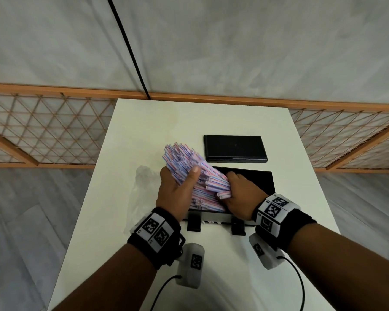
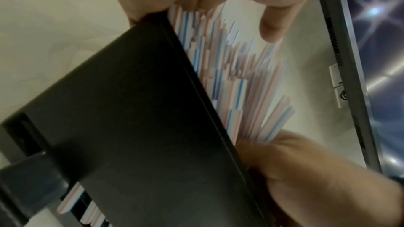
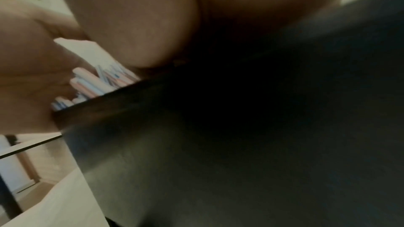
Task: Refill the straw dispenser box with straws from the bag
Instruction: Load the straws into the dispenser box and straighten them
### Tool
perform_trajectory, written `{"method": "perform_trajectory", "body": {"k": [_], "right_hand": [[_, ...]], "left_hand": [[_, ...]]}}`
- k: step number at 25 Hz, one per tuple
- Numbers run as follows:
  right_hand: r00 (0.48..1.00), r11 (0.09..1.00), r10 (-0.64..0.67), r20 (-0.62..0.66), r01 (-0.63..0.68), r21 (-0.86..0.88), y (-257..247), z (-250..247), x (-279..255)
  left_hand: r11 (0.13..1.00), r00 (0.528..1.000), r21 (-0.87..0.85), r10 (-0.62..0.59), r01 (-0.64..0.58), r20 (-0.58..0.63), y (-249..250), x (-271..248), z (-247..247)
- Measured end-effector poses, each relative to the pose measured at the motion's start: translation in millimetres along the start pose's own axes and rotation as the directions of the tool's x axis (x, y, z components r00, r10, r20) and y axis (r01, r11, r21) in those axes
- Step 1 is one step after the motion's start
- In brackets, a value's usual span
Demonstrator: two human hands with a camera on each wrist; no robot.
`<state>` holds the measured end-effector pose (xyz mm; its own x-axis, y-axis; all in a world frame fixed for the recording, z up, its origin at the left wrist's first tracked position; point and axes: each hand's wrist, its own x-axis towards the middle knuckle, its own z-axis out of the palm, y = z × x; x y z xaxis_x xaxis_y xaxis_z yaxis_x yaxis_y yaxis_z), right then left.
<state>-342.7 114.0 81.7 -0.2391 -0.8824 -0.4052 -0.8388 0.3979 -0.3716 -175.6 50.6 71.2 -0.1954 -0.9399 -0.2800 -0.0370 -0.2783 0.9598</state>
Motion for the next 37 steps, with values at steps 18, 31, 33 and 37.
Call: {"method": "perform_trajectory", "body": {"k": [18, 31, 33, 37], "right_hand": [[0.99, 0.981, -0.139, -0.011, 0.14, 0.134, 17, 2, -29], [0.958, 0.988, -0.15, 0.245, 0.137, 0.068, 2, 2, -13], [0.965, 0.993, -0.118, 0.233, 0.109, 0.05, 0, 6, -9], [0.967, 0.993, -0.111, 0.23, 0.101, 0.055, 0, 18, -1]], "left_hand": [[0.966, 0.988, 0.252, -0.088, 0.054, 0.128, -12, -8, -13], [0.949, 0.997, 0.311, -0.073, 0.058, 0.039, -5, -7, -4], [0.931, 0.999, 0.365, -0.035, 0.028, 0.011, -3, -5, -7], [0.828, 0.999, 0.561, 0.013, 0.016, -0.048, 8, 2, -14]]}}
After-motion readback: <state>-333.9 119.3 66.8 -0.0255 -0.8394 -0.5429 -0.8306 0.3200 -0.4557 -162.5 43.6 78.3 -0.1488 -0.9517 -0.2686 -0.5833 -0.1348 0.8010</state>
